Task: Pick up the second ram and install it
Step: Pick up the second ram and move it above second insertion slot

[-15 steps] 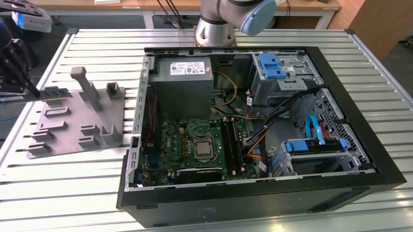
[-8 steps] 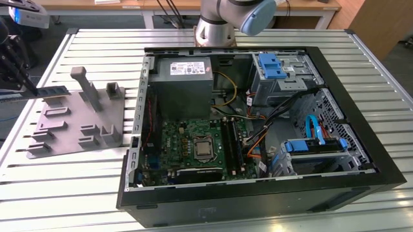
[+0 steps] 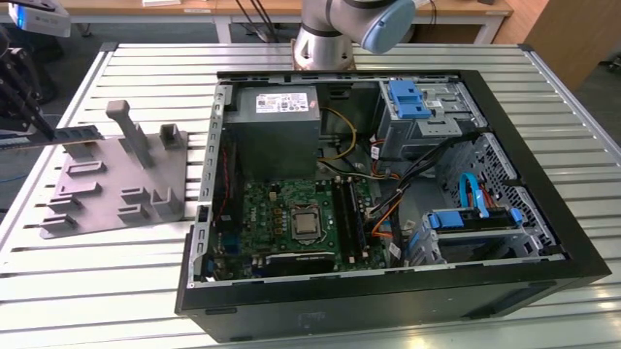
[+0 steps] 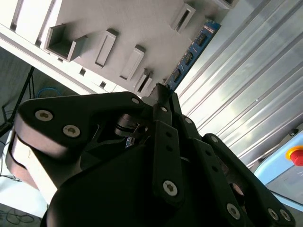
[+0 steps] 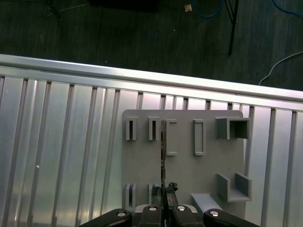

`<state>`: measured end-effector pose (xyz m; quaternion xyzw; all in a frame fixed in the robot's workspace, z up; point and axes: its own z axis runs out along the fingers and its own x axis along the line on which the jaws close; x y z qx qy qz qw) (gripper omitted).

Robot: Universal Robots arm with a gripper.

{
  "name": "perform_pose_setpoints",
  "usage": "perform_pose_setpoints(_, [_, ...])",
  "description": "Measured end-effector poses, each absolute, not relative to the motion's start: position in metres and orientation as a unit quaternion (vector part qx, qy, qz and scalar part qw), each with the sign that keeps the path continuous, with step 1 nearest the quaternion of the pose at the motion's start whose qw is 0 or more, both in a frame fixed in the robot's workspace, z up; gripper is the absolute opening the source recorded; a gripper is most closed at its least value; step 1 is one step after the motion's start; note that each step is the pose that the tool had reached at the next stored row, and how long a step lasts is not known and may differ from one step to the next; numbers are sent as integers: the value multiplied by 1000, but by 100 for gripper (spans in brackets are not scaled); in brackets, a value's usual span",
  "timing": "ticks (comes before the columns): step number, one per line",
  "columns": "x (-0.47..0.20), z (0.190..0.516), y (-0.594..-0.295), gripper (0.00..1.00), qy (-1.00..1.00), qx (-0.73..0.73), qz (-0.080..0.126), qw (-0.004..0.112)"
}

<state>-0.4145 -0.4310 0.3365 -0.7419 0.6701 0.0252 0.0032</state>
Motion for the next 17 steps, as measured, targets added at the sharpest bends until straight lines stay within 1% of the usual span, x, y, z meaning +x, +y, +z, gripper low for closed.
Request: perform_pose_setpoints(17, [-414, 351, -431, 14, 670, -742, 26, 4])
